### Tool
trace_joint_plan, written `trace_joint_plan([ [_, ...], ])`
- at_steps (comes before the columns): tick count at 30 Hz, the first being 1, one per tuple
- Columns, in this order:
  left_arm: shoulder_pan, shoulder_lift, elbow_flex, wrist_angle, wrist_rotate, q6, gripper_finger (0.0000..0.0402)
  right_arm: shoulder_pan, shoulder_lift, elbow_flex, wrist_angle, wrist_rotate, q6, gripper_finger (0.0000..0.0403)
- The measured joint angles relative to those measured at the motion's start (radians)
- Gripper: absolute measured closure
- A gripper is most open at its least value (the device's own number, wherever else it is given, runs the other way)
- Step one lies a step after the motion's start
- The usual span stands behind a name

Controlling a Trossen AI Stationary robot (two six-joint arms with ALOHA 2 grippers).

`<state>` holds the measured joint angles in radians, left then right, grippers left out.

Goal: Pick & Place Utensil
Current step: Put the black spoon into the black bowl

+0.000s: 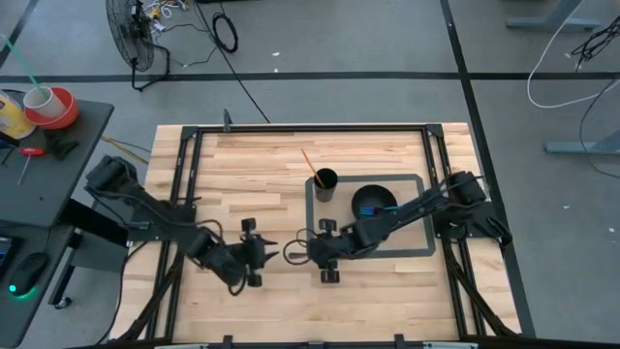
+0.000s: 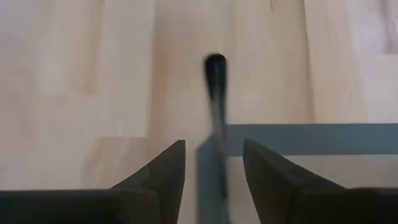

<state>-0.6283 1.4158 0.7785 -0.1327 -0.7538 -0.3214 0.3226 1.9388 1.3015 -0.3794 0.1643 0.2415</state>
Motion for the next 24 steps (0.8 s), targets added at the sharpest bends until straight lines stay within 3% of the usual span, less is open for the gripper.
trace_joint_plan([
  [5, 0.036, -0.117, -0.241, 0.367, 0.027, 0.056, 0.0287, -0.031, 0.05, 0.0, -0.025, -0.029, -0.022, 0.0255],
  [8, 0.073, -0.168, -0.324, 0.481, 0.07, 0.049, 0.0287, -0.041, 0.067, 0.0, -0.062, -0.035, -0.021, 0.0257],
  [19, 0.109, -0.179, -0.361, 0.511, 0.097, 0.037, 0.0287, -0.033, 0.068, -0.002, -0.083, -0.067, -0.015, 0.0258],
  [24, 0.109, -0.179, -0.361, 0.518, 0.097, 0.019, 0.0287, -0.035, 0.068, -0.006, -0.079, -0.044, -0.02, 0.0277],
])
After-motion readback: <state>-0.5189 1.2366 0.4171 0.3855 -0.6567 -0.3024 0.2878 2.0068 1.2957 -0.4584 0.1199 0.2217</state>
